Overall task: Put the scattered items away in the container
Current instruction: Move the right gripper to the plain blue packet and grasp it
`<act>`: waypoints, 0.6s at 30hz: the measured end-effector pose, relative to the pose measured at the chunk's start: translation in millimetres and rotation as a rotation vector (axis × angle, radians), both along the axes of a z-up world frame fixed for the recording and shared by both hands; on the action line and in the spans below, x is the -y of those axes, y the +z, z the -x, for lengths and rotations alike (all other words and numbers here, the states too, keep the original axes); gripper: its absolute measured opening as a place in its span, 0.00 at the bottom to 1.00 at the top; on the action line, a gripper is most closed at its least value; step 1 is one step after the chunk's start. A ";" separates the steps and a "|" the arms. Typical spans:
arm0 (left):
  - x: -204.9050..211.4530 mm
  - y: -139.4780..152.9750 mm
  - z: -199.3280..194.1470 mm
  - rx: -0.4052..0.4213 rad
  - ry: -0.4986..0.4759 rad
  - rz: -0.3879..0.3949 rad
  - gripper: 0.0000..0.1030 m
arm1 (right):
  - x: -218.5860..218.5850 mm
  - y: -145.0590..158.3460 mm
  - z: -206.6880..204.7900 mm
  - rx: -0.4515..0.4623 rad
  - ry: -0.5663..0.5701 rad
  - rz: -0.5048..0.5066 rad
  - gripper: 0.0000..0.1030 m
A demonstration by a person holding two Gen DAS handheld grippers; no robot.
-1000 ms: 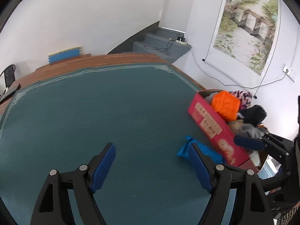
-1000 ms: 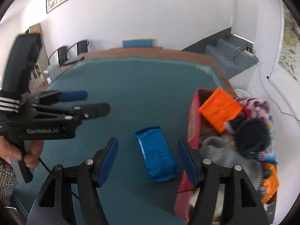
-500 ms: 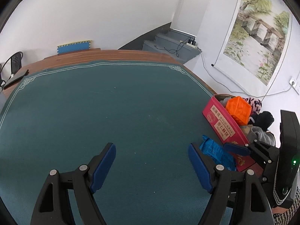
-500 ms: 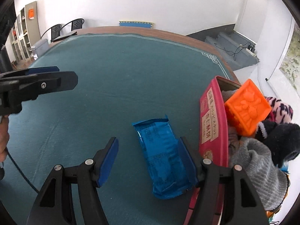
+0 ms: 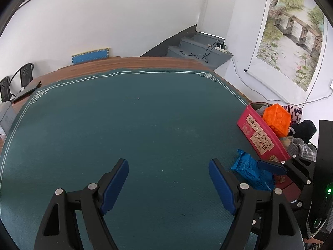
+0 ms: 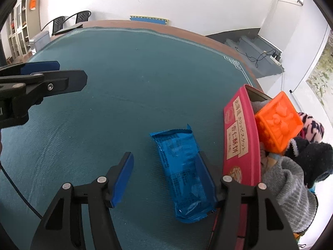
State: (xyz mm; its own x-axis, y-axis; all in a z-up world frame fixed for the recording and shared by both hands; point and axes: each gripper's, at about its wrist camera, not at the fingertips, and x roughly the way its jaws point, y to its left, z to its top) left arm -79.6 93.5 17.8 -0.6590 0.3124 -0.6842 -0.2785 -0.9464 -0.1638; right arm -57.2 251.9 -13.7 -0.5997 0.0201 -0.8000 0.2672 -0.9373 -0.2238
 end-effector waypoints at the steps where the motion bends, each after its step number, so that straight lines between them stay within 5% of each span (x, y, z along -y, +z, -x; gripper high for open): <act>1: -0.1 0.1 0.1 -0.001 0.000 0.000 0.79 | 0.7 -0.2 1.7 0.003 -0.002 -0.008 0.63; 10: 0.6 -0.7 -0.6 -0.006 0.003 0.007 0.79 | -2.3 -2.6 14.0 0.020 -0.038 -0.014 0.63; 14: 0.7 -1.4 -0.9 -0.004 0.005 0.007 0.79 | 0.1 0.2 8.0 0.000 -0.039 -0.030 0.46; 18: 0.8 -2.1 -1.2 -0.003 0.006 0.007 0.79 | 0.5 2.6 1.0 -0.014 -0.036 -0.013 0.44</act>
State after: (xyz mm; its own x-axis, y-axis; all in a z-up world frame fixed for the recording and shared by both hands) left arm -78.3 92.6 15.8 -0.6626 0.3041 -0.6845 -0.2735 -0.9490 -0.1569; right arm -58.2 251.4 -11.1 -0.6096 0.0527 -0.7910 0.2297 -0.9432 -0.2400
